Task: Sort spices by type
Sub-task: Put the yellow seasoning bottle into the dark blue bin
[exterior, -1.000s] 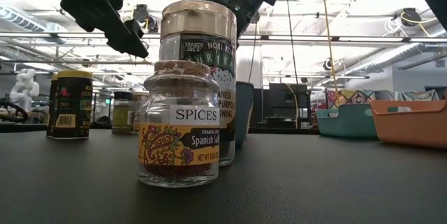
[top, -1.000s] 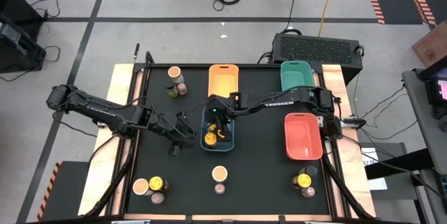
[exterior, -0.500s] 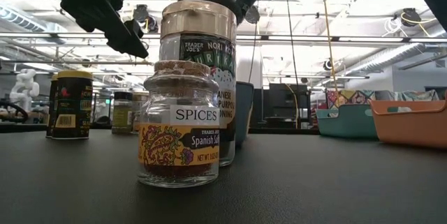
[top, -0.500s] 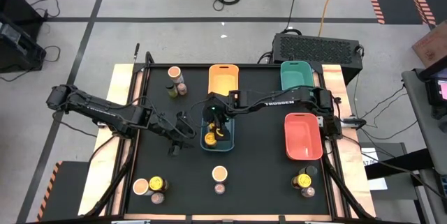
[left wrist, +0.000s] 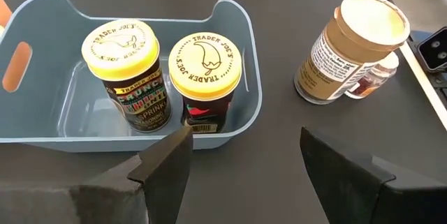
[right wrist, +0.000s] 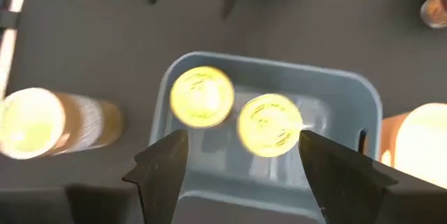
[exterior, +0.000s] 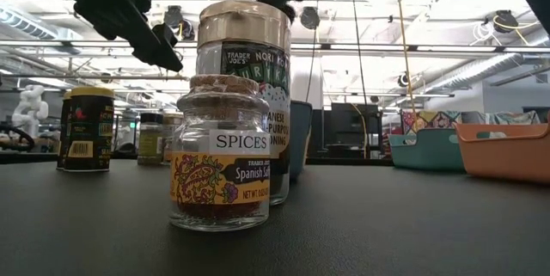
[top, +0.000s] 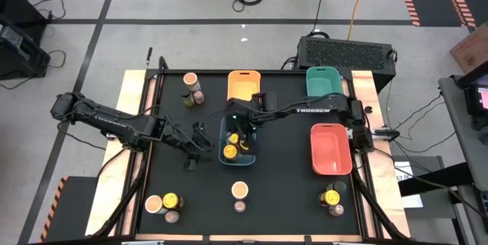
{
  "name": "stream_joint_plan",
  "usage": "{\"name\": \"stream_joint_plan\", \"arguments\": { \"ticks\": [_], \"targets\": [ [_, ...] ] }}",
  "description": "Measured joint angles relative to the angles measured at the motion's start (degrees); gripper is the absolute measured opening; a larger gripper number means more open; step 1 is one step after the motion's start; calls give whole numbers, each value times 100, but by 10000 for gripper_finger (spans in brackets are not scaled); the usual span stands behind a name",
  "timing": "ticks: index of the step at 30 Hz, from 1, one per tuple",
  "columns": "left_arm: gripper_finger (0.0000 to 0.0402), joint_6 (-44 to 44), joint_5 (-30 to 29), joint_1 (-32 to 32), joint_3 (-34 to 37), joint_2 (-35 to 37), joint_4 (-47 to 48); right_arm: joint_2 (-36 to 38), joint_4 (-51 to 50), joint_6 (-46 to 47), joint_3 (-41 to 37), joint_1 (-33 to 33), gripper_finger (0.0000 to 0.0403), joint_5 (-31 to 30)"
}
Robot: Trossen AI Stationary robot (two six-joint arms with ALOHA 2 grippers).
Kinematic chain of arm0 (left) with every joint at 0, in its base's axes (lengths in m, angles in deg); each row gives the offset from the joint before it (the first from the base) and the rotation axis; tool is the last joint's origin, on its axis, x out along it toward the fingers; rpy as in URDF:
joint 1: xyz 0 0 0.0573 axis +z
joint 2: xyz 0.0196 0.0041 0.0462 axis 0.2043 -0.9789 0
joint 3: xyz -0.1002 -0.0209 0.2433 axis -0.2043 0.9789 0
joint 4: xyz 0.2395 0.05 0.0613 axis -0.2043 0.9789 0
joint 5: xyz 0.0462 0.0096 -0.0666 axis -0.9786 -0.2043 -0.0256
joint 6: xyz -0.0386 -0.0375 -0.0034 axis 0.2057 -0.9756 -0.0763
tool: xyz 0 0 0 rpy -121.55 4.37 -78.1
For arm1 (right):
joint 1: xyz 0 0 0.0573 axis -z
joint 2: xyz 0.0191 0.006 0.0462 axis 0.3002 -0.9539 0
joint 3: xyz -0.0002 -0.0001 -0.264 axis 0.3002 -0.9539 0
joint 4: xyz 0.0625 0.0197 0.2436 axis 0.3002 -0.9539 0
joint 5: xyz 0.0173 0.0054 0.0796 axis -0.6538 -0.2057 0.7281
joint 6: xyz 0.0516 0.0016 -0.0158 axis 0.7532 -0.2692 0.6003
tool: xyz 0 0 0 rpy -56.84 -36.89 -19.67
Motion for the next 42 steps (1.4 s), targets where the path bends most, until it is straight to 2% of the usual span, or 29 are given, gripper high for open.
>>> {"name": "stream_joint_plan", "arguments": {
  "ticks": [4,9,11,16,18,23,29,35,38,42],
  "targets": [
    [267,145,0,0,0,0,-2,54,-652,365,133,-283,267,-279],
    [267,430,-2,17,0,0,-86,242,-1349,1094,135,-731,267,-286],
    [267,587,-19,39,0,0,-161,304,-1693,1505,135,-953,267,-324],
    [267,986,-26,98,-2,19,-322,391,-2699,2697,135,-1643,267,-919],
    [267,1157,-24,125,-2,90,-381,448,-2732,3178,69,-1946,267,-1021],
    [267,1445,-22,157,-2,578,-376,876,-2735,4340,-513,-2638,267,-1175],
    [267,1193,-247,166,-2,1433,202,1776,-2478,5982,-1797,-3395,267,-1606],
    [267,1217,-498,164,160,1603,79,2373,-2254,7294,-2976,-4091,267,-1378],
    [267,1438,-737,166,347,1598,-203,2455,-2147,7320,-3316,-4317,267,-930],
    [267,1471,-1005,173,367,1598,-260,2433,-2109,6749,-3522,-4432,267,-519]
  ]
}}
